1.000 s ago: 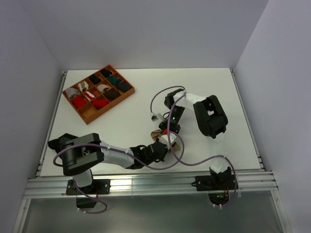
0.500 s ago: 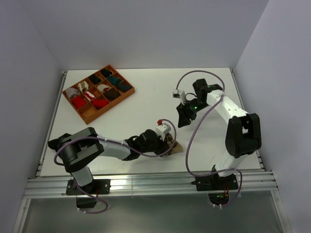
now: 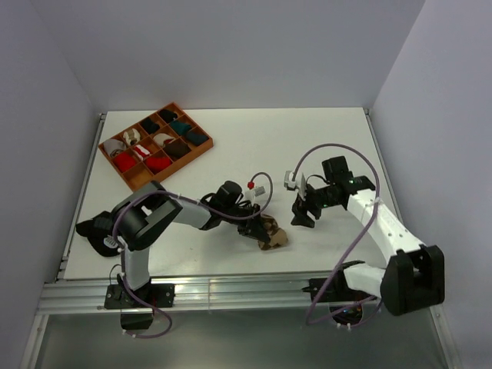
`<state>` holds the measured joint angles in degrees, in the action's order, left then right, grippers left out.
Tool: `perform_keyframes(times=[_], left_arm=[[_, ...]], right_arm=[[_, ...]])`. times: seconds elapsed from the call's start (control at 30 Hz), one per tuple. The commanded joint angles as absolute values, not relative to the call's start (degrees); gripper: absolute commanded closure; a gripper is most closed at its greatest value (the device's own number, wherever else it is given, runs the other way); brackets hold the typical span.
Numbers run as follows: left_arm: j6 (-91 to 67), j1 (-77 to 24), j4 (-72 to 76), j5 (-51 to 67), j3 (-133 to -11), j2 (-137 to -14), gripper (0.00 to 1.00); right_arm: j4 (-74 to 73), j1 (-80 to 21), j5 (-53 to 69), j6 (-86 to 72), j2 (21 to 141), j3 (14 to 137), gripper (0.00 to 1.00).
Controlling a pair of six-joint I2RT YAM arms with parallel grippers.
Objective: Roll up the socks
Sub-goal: Roll the sock at the center of the board.
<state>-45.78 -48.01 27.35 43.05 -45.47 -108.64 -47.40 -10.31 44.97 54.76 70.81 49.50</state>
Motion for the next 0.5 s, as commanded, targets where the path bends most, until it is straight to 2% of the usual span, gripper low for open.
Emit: perform_keyframes(times=[0.0,0.2,0.47], left_arm=[[-48.25,-48.43,16.97,50.7,-47.1,-113.37,1.0],[-50.45,-46.94,14.6,52.03,-50.62,-115.4,1.0],[-51.15,-45.7,13.09,51.24,-52.91,-116.8,0.99]], right_arm=[[-39.05,-13.17,45.89,57.84,63.82,45.11,0.27],[-29.36,-26.6,35.54,53.97,56.87,36.31,0.23],[-27.52,-33.92,30.94,54.32,61.87,33.67,0.23]])
